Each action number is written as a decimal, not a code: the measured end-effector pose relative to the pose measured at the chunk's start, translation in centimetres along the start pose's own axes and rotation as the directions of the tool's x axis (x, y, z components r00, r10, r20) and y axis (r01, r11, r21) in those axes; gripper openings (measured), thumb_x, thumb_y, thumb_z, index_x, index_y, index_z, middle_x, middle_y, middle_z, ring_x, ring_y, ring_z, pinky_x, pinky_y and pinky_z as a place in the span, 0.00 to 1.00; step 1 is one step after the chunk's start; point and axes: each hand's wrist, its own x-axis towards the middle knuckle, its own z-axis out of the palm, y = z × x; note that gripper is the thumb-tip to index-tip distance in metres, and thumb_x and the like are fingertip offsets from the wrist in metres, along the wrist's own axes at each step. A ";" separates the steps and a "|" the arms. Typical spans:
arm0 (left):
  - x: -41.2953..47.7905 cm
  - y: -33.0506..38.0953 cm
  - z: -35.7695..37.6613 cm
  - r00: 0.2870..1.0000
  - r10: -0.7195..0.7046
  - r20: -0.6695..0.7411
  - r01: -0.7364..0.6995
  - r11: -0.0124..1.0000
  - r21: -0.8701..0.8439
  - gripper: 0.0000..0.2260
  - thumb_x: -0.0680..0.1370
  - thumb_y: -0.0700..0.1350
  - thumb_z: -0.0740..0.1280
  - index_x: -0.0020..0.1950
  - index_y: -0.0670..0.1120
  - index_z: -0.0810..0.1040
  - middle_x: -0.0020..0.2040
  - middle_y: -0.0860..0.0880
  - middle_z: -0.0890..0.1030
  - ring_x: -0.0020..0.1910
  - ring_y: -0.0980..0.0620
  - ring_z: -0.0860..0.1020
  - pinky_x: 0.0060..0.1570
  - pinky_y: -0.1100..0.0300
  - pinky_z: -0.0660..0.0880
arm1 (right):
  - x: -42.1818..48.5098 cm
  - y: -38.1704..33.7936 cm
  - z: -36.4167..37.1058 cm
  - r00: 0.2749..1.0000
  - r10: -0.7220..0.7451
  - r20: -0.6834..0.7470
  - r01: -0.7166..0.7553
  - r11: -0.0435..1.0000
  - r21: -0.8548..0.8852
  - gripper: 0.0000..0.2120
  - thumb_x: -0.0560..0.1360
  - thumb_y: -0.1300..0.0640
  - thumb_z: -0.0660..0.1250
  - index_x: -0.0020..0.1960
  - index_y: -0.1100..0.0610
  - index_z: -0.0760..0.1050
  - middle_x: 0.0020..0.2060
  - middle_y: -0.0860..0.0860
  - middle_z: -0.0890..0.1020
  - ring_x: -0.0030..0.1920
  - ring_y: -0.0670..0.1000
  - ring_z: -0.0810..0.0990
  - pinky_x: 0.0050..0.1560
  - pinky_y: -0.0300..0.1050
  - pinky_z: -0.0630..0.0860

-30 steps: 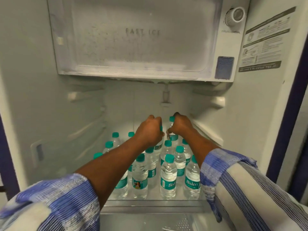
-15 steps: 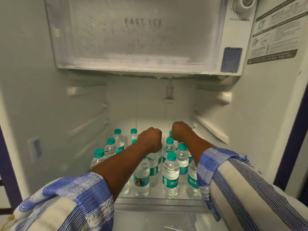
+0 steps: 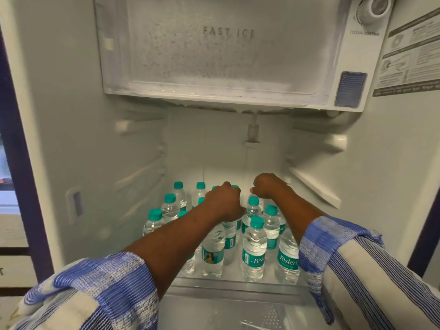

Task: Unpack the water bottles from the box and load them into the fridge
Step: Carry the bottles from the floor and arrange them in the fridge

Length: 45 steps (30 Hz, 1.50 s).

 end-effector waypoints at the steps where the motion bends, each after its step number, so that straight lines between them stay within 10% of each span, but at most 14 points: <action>1: -0.3 -0.1 -0.2 1.000 0.008 -0.016 -0.008 1.000 0.003 0.26 0.77 0.59 0.67 0.71 0.49 0.71 0.67 0.46 0.73 0.62 0.45 0.75 0.61 0.51 0.75 | -0.2 -0.1 -0.1 1.000 0.002 -0.012 -0.002 1.000 0.016 0.20 0.78 0.44 0.65 0.63 0.57 0.77 0.59 0.53 0.81 0.54 0.53 0.79 0.53 0.44 0.73; 14: -10.7 -2.5 -5.5 0.953 0.144 -0.268 -0.185 0.973 -0.137 0.23 0.75 0.60 0.69 0.67 0.54 0.74 0.63 0.51 0.74 0.60 0.51 0.74 0.56 0.54 0.75 | -12.8 -6.9 -4.8 0.912 -0.245 -0.329 0.349 0.886 0.307 0.10 0.77 0.44 0.67 0.47 0.51 0.80 0.42 0.48 0.83 0.43 0.49 0.80 0.46 0.46 0.78; 25: -25.3 -12.3 -4.7 0.974 0.101 -0.200 -0.169 0.918 -0.360 0.20 0.69 0.71 0.65 0.52 0.60 0.80 0.49 0.65 0.77 0.47 0.64 0.77 0.40 0.70 0.75 | -24.6 -14.6 -1.5 0.735 -0.671 -0.096 0.630 0.623 0.464 0.05 0.76 0.49 0.70 0.46 0.51 0.81 0.38 0.47 0.83 0.39 0.46 0.81 0.43 0.44 0.80; 37: -40.3 -23.2 -1.1 0.971 -0.236 -0.043 0.196 0.882 -0.428 0.10 0.73 0.61 0.71 0.46 0.57 0.81 0.41 0.58 0.79 0.43 0.59 0.79 0.32 0.69 0.72 | -32.4 -26.1 9.9 0.454 -0.883 0.124 0.706 0.441 0.555 0.04 0.76 0.48 0.68 0.47 0.47 0.79 0.36 0.45 0.81 0.36 0.44 0.79 0.38 0.45 0.79; 45: -50.7 -29.8 5.4 0.833 -0.541 0.114 0.535 0.736 -0.415 0.13 0.74 0.64 0.68 0.49 0.56 0.80 0.45 0.59 0.80 0.43 0.62 0.79 0.39 0.61 0.77 | -36.0 -34.2 19.4 0.329 -0.893 0.307 0.735 0.446 0.510 0.07 0.75 0.44 0.68 0.49 0.46 0.79 0.36 0.44 0.81 0.37 0.43 0.79 0.43 0.48 0.79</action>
